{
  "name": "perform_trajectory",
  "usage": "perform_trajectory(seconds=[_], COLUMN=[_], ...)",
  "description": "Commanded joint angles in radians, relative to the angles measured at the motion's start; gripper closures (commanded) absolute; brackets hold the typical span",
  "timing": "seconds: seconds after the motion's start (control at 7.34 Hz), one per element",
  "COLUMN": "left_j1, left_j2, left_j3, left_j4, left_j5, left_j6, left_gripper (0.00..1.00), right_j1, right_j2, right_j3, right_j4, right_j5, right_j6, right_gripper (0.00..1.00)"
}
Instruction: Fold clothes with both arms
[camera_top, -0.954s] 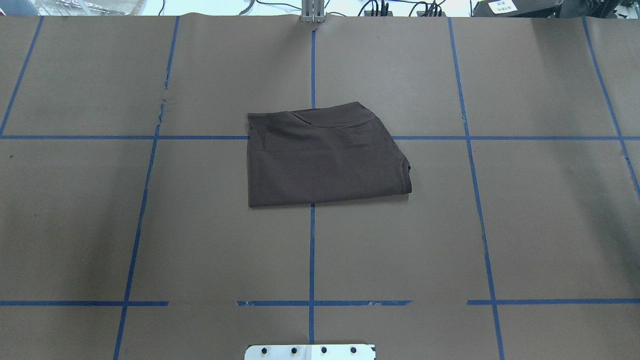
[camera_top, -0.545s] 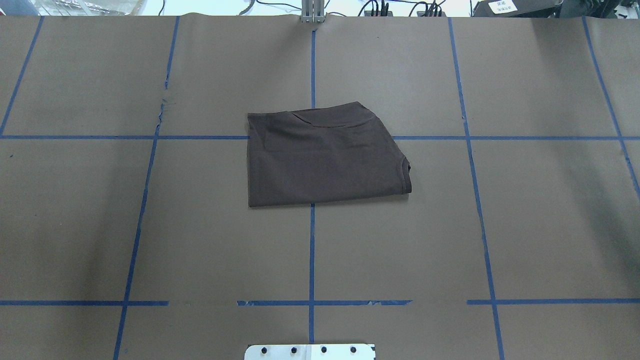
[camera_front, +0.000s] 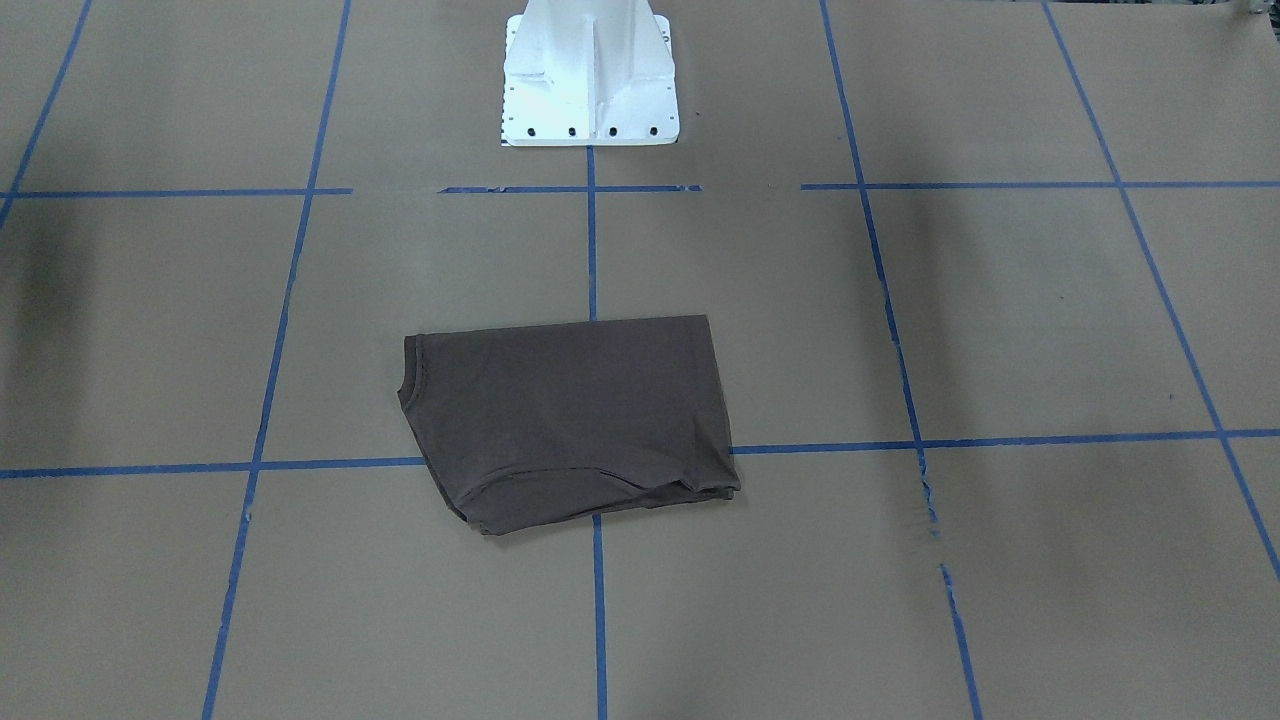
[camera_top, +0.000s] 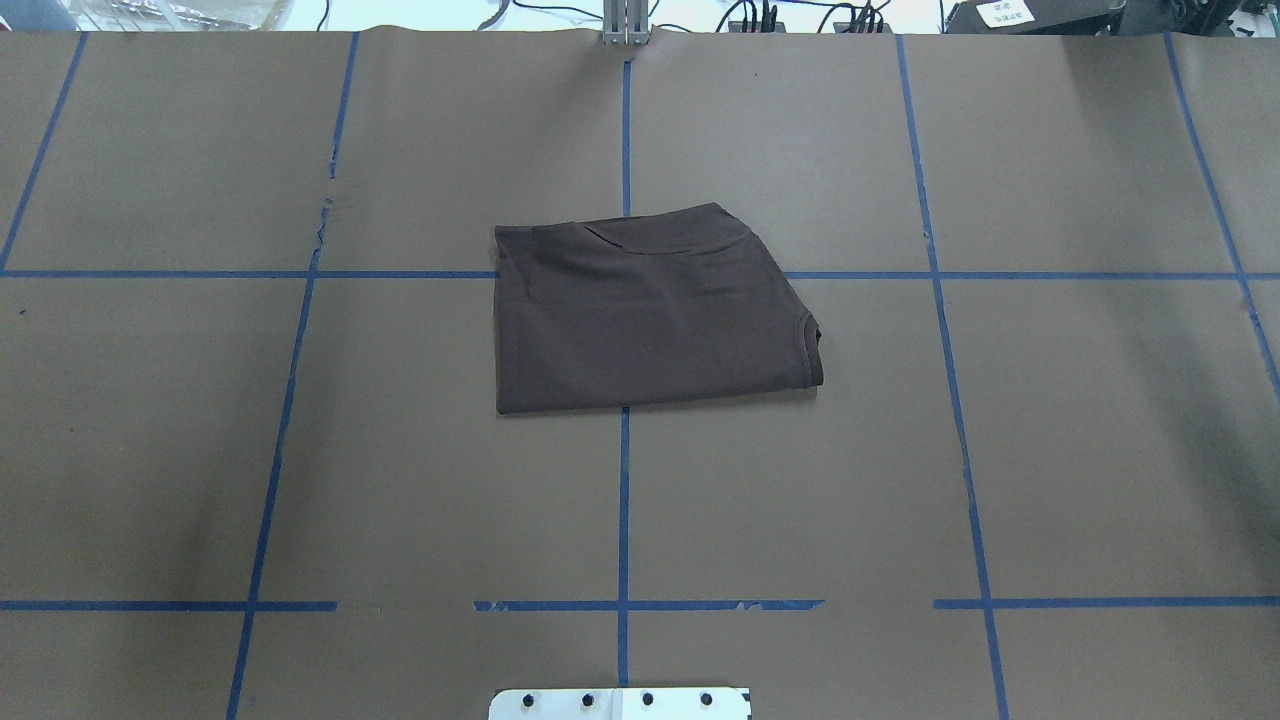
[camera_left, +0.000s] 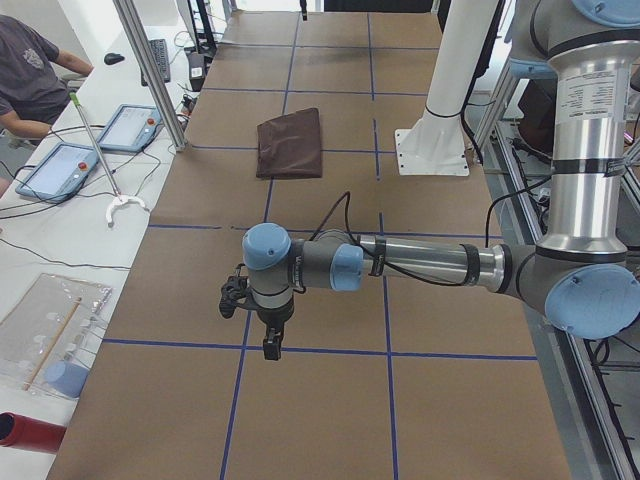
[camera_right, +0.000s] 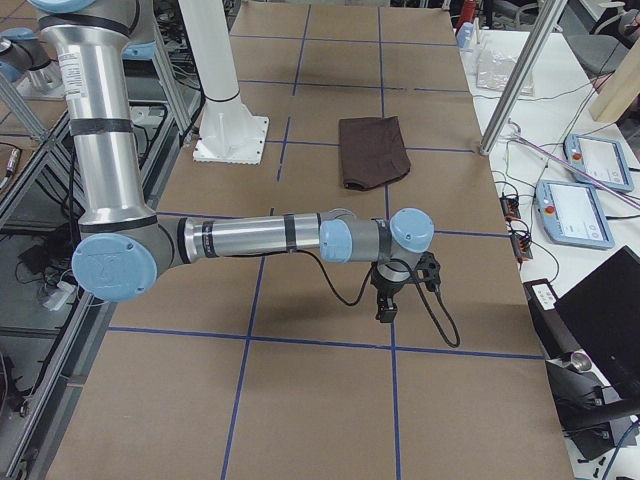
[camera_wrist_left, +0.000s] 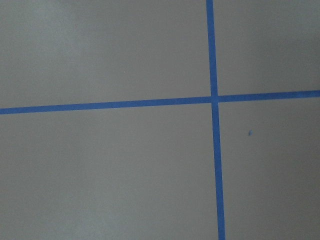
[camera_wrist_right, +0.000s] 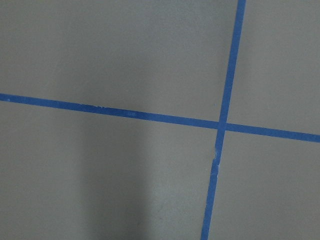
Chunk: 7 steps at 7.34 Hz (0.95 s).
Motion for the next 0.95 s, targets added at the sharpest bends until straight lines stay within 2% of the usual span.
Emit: perform_trajectory(seconds=[0.0, 0.27, 0.55, 0.82], left_j1=[0.002, 0.005, 0.003, 0.002], left_j2=[0.044, 0.011, 0.009, 0.009], left_j3=[-0.046, -0.014, -0.084, -0.066], left_j4=[0.046, 0.041, 0.017, 0.017], left_j5=[0.003, -0.010, -0.010, -0.009], left_j6=[0.017, 0.026, 0.027, 0.026], left_gripper=[0.00, 0.00, 0.00, 0.00], right_j1=[0.000, 0.000, -0.002, -0.002], right_j2=[-0.007, -0.012, -0.016, -0.016], right_j3=[-0.003, 0.006, 0.006, 0.005], right_j4=[-0.001, 0.001, 0.002, 0.002], right_j5=[0.001, 0.045, 0.044, 0.041], right_j6=[0.000, -0.003, -0.007, -0.004], right_gripper=[0.00, 0.00, 0.00, 0.00])
